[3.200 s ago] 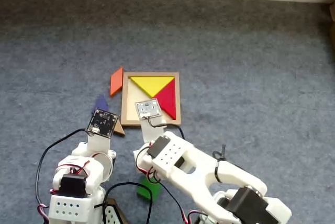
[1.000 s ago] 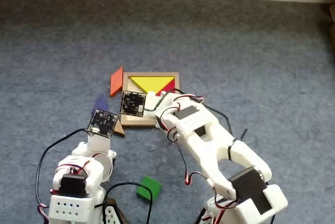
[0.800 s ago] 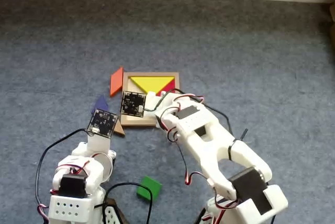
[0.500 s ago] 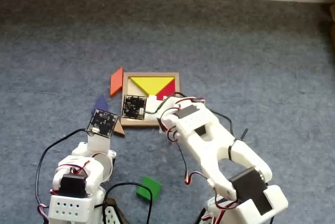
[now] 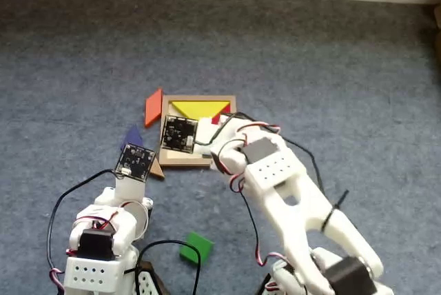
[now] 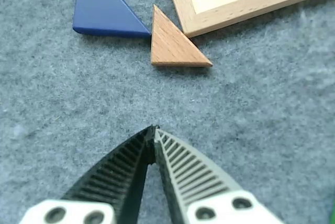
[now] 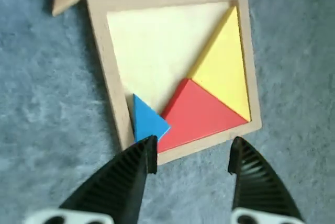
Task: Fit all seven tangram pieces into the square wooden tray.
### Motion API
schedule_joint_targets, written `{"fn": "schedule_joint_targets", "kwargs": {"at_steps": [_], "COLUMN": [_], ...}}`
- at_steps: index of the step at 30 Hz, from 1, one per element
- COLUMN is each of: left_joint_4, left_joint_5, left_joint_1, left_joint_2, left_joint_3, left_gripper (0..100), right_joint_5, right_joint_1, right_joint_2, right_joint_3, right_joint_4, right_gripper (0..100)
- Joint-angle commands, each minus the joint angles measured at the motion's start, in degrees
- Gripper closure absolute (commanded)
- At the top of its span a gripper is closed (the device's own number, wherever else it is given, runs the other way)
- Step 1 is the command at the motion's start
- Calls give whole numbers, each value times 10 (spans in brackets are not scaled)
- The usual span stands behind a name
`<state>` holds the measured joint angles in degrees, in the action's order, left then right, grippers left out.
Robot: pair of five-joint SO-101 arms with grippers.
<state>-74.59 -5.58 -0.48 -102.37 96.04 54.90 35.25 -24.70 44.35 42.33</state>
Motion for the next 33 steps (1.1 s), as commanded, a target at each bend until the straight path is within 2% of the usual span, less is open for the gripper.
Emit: {"fn": "schedule_joint_targets", "kwargs": {"at_steps": [1, 6, 14, 29, 33], "left_joint_4": [-3, -3, -3, -3, -3], "left_joint_5": [-4, -4, -4, -4, -4], "left_joint_1": [-7, -7, -7, -7, -7], "left_joint_2": [-2, -2, -2, -2, -2], "left_joint_3": [12, 12, 12, 12, 12], "left_gripper": [993, 993, 993, 993, 993], "right_joint_5": [-116, -274, -404, -425, -488], "right_joint_1": [-8, -44, -154, -282, -286], "right_joint_2": [-91, -183, -339, -650, -735], "right_joint_3": [12, 80, 219, 446, 513], "right_joint_4": [58, 95, 96, 97, 97], "right_gripper": [782, 782, 782, 782, 782]}}
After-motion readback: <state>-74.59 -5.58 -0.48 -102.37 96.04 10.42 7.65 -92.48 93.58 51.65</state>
